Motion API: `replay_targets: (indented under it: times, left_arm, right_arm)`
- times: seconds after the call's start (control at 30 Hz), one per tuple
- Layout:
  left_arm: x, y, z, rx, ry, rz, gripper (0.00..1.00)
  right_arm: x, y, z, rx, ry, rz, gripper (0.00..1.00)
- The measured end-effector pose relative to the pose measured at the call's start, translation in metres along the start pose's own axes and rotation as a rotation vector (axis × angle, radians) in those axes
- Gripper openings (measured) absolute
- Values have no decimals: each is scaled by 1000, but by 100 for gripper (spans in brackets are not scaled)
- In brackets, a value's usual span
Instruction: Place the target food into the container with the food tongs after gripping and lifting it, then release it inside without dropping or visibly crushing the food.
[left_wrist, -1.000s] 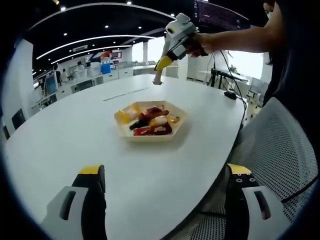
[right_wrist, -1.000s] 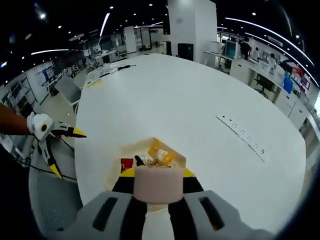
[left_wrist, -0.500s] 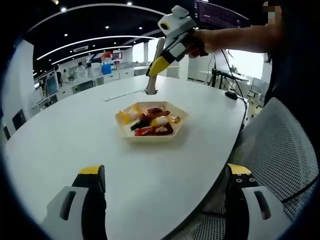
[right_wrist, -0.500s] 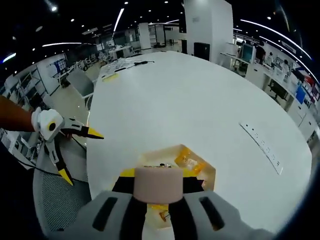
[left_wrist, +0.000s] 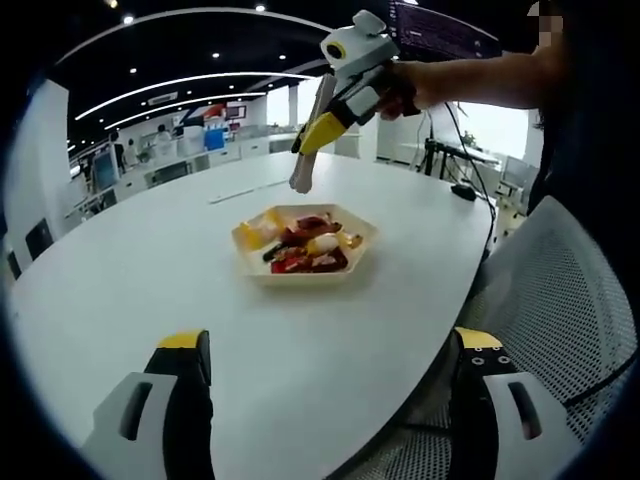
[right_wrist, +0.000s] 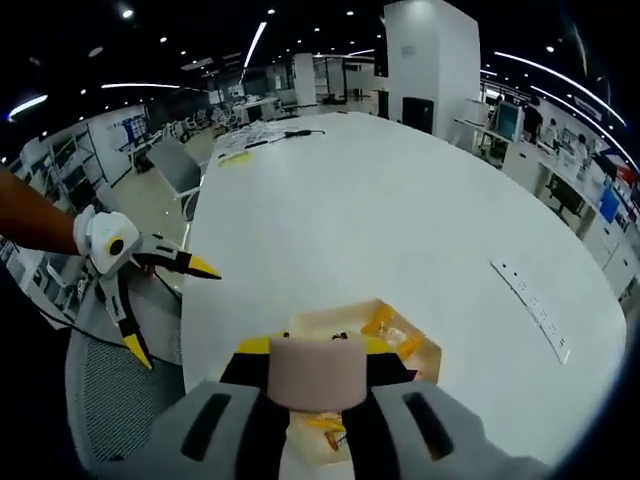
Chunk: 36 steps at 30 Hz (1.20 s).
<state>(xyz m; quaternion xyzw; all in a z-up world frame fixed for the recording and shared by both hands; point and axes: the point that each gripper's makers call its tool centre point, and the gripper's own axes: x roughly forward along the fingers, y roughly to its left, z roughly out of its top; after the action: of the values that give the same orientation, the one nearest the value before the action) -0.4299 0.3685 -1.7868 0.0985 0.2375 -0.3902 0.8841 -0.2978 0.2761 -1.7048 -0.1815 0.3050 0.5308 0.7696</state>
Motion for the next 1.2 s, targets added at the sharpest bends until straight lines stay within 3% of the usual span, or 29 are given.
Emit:
replay_targets:
  times: [0.1, 0.17, 0.2, 0.27, 0.53, 0.67, 0.73, 0.93, 1.03, 1.2]
  left_arm:
    - [0, -1, 0, 1, 2, -2, 96]
    - [0, -1, 0, 1, 4, -5, 96]
    - [0, -1, 0, 2, 3, -5, 96]
    - [0, -2, 1, 3, -1, -8, 96]
    - [-2, -1, 7, 2, -34, -4, 97]
    - [-2, -4, 8, 9, -33, -21, 99]
    - [0, -10, 3, -14, -2, -58, 99]
    - [-3, -21, 8, 6, -2, -107, 99]
    - [-4, -21, 22, 25, -29, -106, 99]
    - [9, -26, 73, 104, -112, -120, 99]
  right_arm:
    - [-4, -1, -1, 5, -15, -2, 18]
    - [-8, 2, 7, -22, -78, 15, 19]
    - [-12, 2, 13, -81, -130, 11, 19]
    - [-18, 4, 16, -118, -172, 13, 19]
    - [-60, 5, 25, -115, -356, 13, 20]
    - [-81, 0, 20, -105, -392, -15, 20]
    - [-91, -2, 17, -87, -407, -30, 20]
    - [-119, -5, 7, -72, -449, -61, 20]
    - [-131, -9, -2, -98, -462, -92, 21]
    - [-148, -13, -16, -85, -488, -90, 21]
